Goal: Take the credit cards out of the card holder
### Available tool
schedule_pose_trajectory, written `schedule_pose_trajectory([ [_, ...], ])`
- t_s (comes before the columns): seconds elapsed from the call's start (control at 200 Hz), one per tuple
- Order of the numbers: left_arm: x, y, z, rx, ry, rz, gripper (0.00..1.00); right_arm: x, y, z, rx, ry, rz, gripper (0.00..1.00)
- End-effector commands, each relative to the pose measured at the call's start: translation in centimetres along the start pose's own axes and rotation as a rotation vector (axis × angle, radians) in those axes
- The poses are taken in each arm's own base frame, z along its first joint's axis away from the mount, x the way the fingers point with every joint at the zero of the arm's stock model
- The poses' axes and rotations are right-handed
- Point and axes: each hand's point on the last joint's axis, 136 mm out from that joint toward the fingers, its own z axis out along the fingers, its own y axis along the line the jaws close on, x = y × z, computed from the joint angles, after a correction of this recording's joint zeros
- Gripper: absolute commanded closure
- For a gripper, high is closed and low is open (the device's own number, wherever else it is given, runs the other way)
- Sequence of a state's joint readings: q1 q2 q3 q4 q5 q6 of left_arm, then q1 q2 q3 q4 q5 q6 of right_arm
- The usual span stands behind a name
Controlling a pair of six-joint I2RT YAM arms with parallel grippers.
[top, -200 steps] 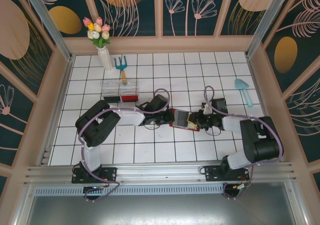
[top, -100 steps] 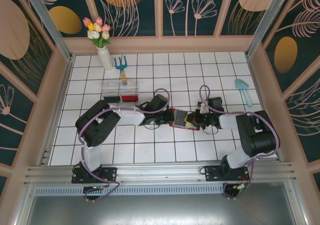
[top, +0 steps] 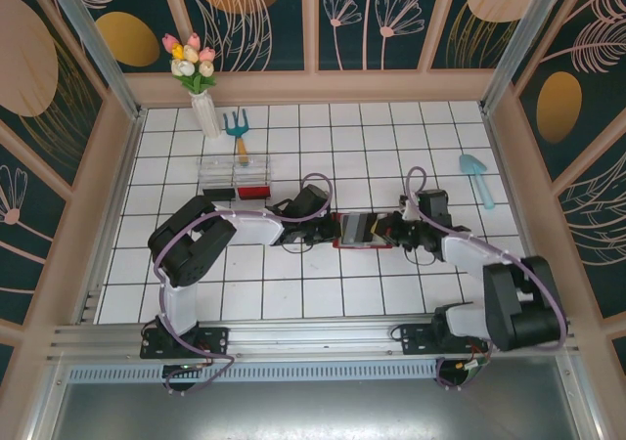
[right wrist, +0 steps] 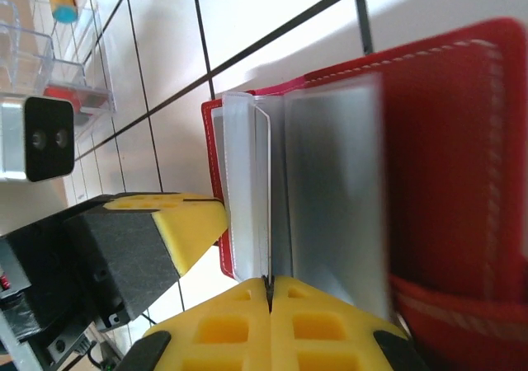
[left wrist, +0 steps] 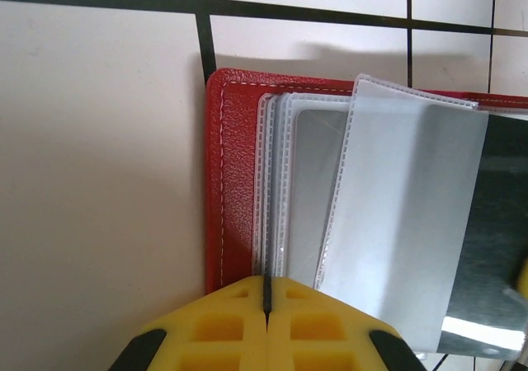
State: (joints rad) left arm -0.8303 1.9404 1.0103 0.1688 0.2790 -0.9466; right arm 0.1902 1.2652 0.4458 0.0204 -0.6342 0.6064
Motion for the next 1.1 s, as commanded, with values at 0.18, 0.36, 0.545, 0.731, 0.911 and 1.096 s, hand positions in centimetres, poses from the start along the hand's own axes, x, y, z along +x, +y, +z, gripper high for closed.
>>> schedule_pose_trajectory([
  [0.18, 0.6, 1.0, 0.7, -0.049, 0.043, -0.005, 0.93, -0.5, 1.3, -3.7, 0.040, -0.088, -0.050, 1.00],
  [0.36, -1.1, -1.5, -0.9, -0.017, -0.002, 0.021, 0.83, -1.4, 4.0, -4.9, -0.013, -0.105, -0.088, 1.00],
  [0.545, -5.2, -6.3, -6.6, 0.081, -0.142, 0.063, 0.66, -2.8, 8.3, -5.8, -0.143, -0.115, -0.190, 1.00],
  [0.731, -7.9, -8.7, -13.5, 0.207, -0.251, 0.135, 0.63, -4.3, 13.3, -6.4, -0.334, -0.096, -0.288, 1.00],
  [0.911, -8.3, -9.0, -18.5, 0.405, -0.303, 0.158, 0.65, -5.3, 16.9, -6.5, -0.486, -0.053, -0.358, 1.00],
  [1.096, -7.6, -9.7, -19.6, 0.477, -0.278, 0.217, 0.66, -4.5, 20.5, -6.2, -0.628, 0.039, -0.412, 1.00],
])
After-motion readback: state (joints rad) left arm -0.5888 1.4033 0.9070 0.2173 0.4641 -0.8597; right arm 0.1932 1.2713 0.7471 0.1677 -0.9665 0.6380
